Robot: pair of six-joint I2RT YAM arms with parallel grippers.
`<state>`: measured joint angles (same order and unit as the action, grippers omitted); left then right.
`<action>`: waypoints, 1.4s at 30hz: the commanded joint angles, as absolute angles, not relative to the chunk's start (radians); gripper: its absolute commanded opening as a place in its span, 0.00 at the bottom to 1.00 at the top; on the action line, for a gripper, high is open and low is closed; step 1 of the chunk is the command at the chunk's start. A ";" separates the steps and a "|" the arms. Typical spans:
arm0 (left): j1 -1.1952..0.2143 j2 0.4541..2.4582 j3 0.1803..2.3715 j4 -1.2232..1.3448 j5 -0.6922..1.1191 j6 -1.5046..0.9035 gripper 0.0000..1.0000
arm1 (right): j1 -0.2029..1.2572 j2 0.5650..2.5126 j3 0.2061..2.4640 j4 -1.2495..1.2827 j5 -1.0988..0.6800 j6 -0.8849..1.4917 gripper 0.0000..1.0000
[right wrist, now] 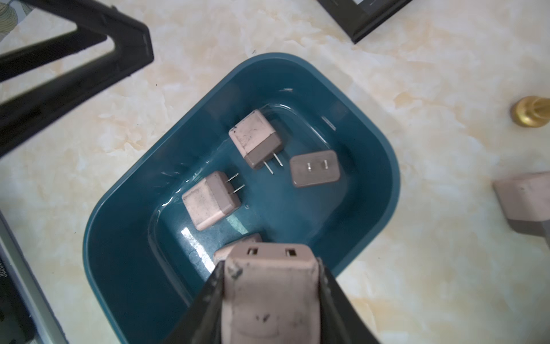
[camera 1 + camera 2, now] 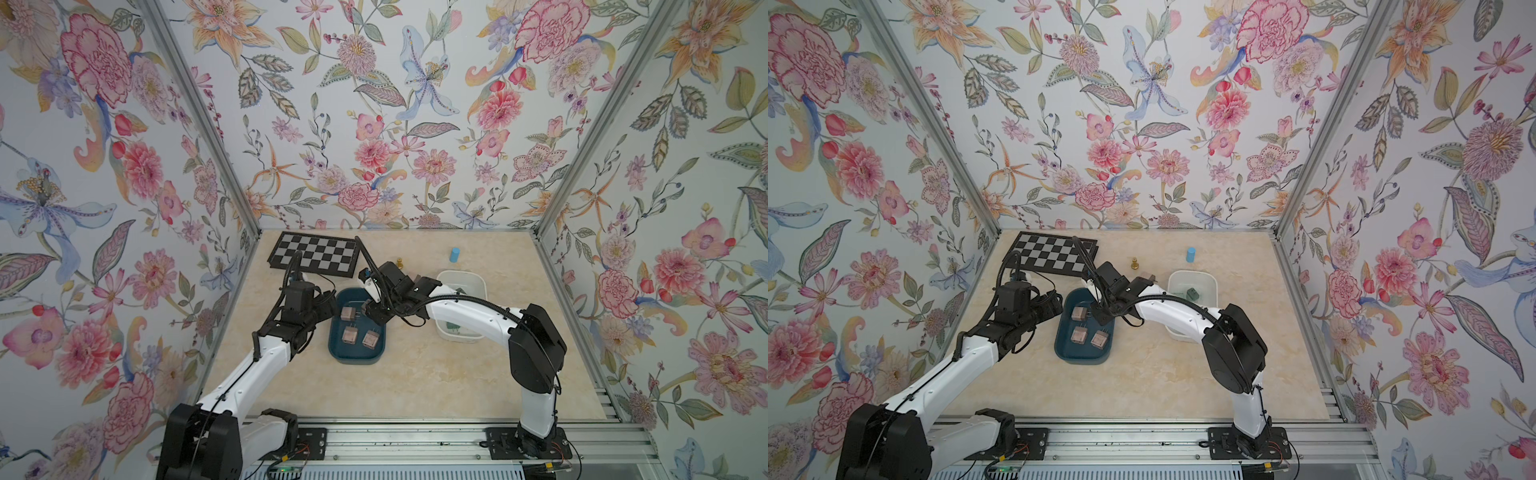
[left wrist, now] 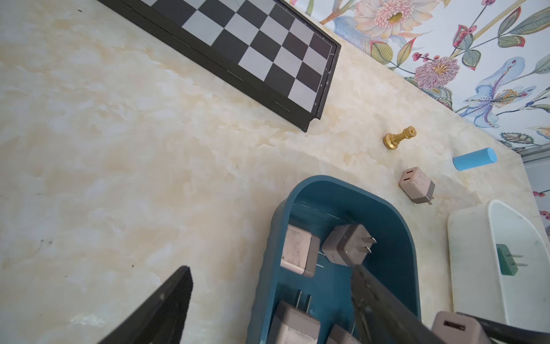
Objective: Place the plugs by color into the storage box
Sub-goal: Place the plug in the storage box.
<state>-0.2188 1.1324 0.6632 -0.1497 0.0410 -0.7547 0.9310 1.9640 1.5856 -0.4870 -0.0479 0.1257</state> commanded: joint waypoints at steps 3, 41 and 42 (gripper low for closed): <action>-0.177 1.062 0.587 -0.215 0.042 -0.736 0.85 | 0.950 2.064 1.657 -0.503 -0.025 0.160 0.39; -0.161 1.080 0.524 -0.176 0.064 -0.718 0.95 | 0.732 1.950 1.657 -0.508 -0.003 0.212 0.85; -0.161 1.091 0.526 -0.174 0.067 -0.716 0.98 | 0.697 1.959 1.659 -0.508 -0.004 0.219 0.85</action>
<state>-0.1703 1.0645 0.5343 -0.1940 0.0681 -0.7330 0.7826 1.9461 1.6920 -0.4908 -0.0185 0.1967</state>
